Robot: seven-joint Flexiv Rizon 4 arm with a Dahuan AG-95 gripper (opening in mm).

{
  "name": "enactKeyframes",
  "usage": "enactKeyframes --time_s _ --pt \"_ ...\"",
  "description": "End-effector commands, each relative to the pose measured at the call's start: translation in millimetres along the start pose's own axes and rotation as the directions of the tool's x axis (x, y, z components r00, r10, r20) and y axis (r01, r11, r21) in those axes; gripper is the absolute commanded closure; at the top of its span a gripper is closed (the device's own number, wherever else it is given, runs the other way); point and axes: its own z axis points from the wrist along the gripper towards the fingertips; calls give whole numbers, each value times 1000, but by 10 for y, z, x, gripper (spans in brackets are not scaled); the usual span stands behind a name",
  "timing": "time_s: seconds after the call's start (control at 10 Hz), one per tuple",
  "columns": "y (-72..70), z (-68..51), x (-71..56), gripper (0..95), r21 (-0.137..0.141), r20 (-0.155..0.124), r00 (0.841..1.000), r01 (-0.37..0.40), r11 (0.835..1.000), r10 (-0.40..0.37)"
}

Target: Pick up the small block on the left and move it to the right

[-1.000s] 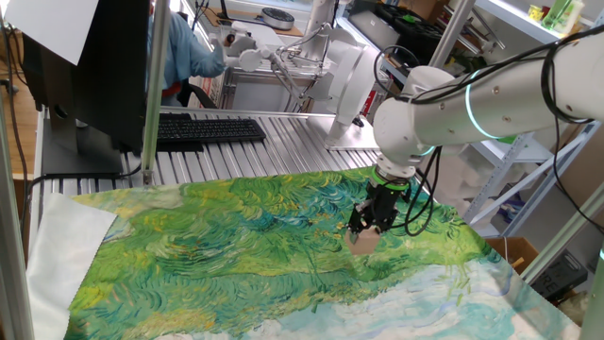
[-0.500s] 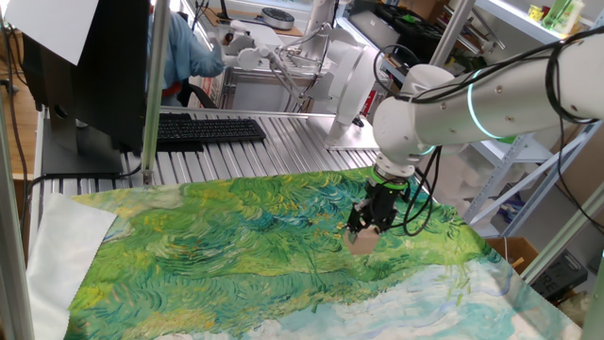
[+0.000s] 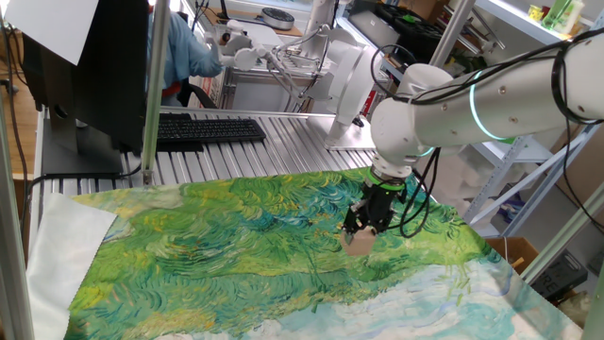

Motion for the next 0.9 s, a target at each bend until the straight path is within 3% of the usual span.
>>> enactKeyframes --time_s 0.1,0.6,0.9 --pt "115 -52 62 950 2 -2 1000 -15 1000 15" --pt "274 5 146 950 2 -1 999 -45 999 45" --pt "281 34 145 950 1 -1 999 -49 999 49"
